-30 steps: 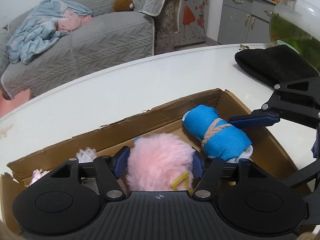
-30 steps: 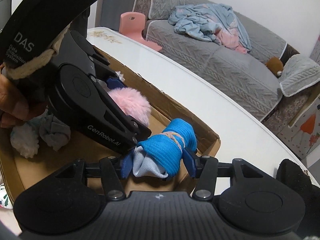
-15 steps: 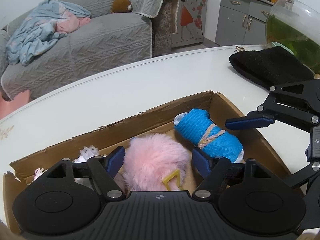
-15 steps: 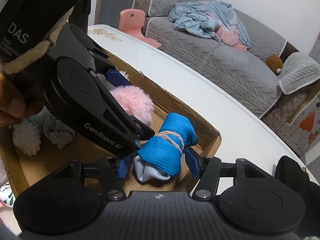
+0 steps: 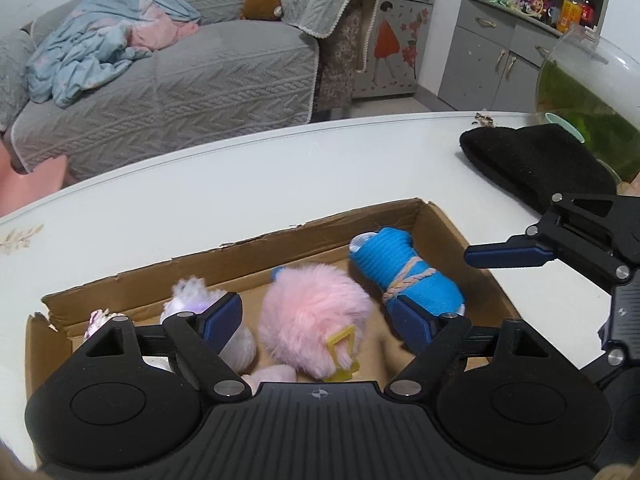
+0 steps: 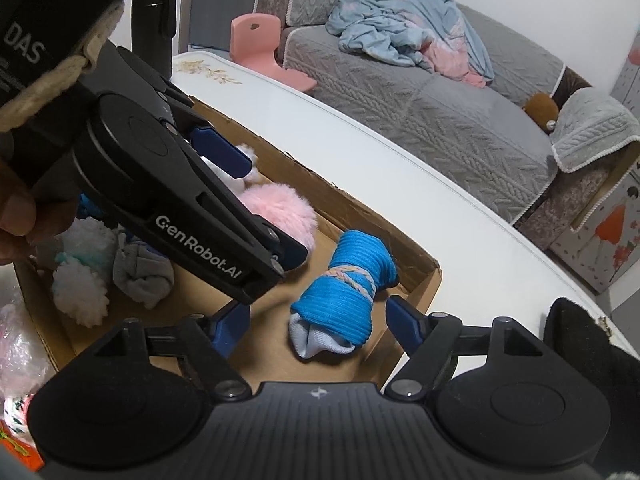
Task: Organize objects
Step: 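Carry the pink fluffy ball and blue rope-tied sock into the tray and open both grippers, then move both tools back toward the remaining bundles on the table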
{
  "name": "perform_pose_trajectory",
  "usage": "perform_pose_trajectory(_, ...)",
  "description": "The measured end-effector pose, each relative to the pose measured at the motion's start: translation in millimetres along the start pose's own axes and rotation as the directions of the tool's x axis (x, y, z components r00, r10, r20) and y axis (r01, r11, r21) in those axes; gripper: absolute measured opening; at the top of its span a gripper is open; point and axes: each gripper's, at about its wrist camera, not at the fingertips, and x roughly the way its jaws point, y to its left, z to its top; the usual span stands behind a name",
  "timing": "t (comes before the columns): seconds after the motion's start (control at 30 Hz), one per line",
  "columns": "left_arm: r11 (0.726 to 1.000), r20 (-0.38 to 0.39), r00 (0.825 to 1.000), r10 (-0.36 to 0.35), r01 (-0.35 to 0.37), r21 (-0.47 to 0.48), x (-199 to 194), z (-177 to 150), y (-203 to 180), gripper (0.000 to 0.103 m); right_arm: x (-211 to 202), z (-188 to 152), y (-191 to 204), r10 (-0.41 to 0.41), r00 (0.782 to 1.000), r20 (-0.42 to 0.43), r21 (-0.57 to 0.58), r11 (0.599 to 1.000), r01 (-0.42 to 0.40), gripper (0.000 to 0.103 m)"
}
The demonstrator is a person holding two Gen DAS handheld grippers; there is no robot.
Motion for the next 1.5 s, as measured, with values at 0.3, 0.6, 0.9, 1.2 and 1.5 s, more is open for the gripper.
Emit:
perform_pose_trajectory(0.3,1.0,0.01,1.0,0.003,-0.003,0.0,-15.3,-3.6,-1.9,0.086,-10.9,2.1,3.1,-0.004,1.0,-0.007,0.022,1.0,0.004,0.075)
perform_pose_trajectory(0.6,1.0,0.023,1.0,0.018,-0.018,0.002,-35.2,-13.2,5.8,0.086,-17.3,3.0,11.4,-0.005,1.0,-0.007,0.029,1.0,0.006,0.078)
perform_pose_trajectory(0.9,0.999,0.087,0.995,0.053,-0.052,-0.012,-94.3,-62.7,27.9,0.09,-50.7,-13.1,26.4,0.016,0.999,0.05,0.111,0.994,-0.021,0.081)
perform_pose_trajectory(1.2,0.99,0.102,0.992,0.079,-0.066,-0.121,-133.5,-123.2,43.9,0.092,-81.9,-39.3,55.1,0.0,0.995,0.104,0.183,0.983,-0.019,0.089)
perform_pose_trajectory(1.5,0.978,0.113,0.992,0.048,-0.024,-0.206,-170.8,-199.6,23.5,0.092,-118.3,-87.2,100.1,0.045,0.985,0.166,0.234,0.969,-0.084,0.092)
